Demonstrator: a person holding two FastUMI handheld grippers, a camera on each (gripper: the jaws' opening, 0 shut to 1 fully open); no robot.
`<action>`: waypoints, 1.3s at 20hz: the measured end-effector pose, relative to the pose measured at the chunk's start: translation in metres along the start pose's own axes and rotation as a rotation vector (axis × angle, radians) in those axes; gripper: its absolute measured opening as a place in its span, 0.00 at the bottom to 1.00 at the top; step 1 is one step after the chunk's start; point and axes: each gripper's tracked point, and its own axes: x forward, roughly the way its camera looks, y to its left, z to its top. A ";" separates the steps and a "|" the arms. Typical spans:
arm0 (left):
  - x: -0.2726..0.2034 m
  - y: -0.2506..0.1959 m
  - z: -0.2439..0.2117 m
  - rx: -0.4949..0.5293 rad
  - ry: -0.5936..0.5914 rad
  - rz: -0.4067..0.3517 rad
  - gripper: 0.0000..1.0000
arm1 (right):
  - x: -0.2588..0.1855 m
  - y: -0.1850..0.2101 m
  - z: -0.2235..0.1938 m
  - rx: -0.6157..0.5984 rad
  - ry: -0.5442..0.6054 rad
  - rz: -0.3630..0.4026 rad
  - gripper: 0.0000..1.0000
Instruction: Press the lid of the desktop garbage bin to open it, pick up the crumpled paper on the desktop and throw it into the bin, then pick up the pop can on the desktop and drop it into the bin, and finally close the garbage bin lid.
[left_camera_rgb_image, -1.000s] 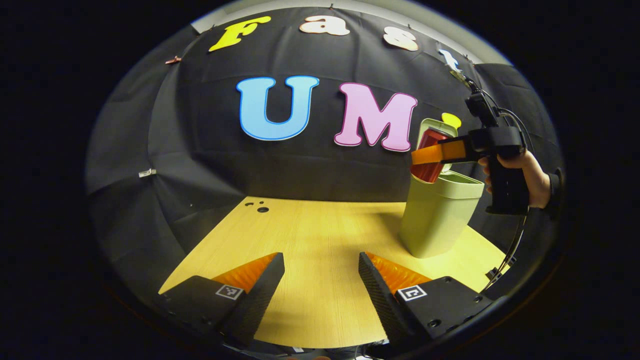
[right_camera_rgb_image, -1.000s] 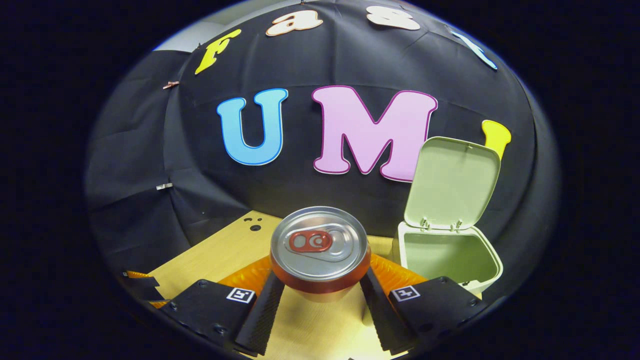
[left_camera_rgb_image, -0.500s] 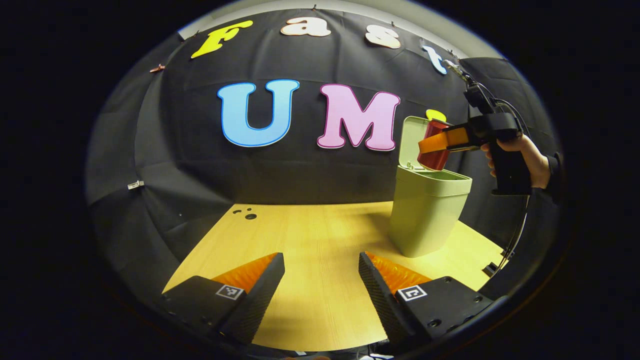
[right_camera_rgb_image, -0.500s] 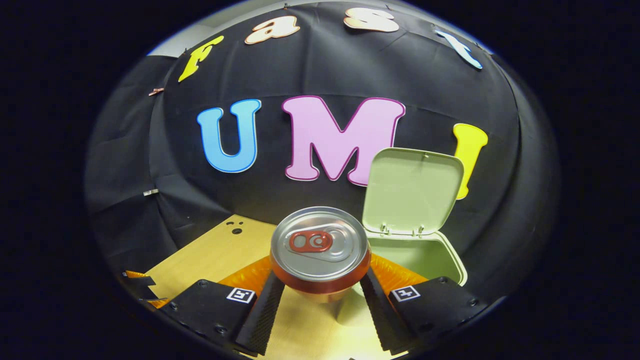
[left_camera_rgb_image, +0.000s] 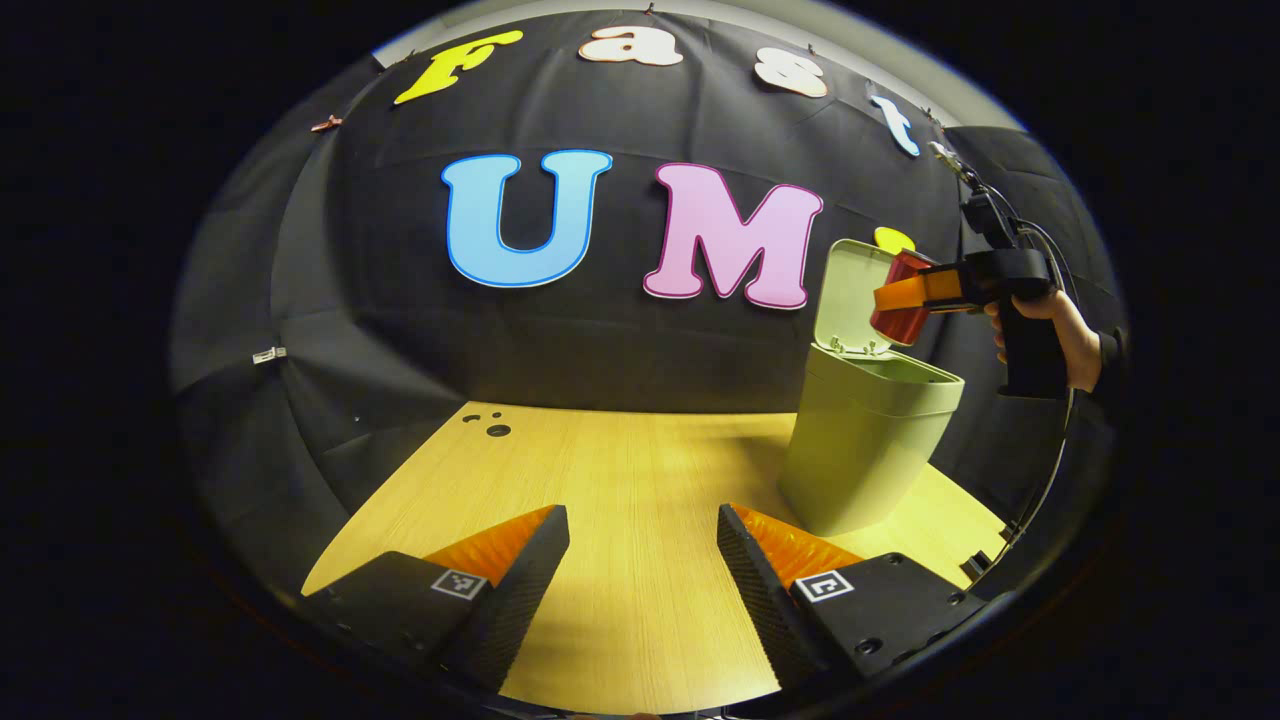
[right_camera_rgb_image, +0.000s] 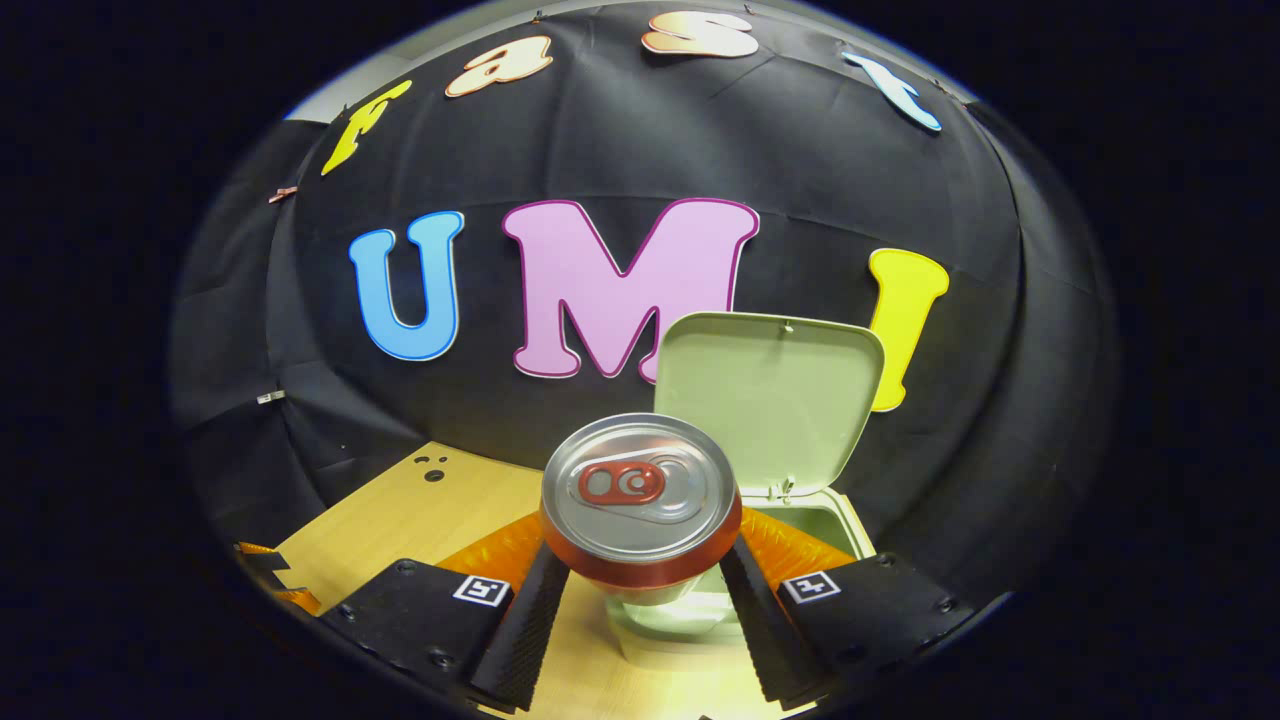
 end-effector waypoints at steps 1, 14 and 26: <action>0.003 0.001 0.000 -0.006 0.005 0.009 0.96 | 0.004 -0.006 0.000 -0.004 0.003 0.000 0.83; 0.037 -0.003 -0.015 -0.024 0.071 0.106 0.96 | 0.053 -0.047 -0.038 -0.019 0.067 0.000 0.83; 0.056 -0.017 -0.025 0.000 0.117 0.090 0.96 | 0.064 -0.057 -0.070 0.013 0.110 -0.004 0.86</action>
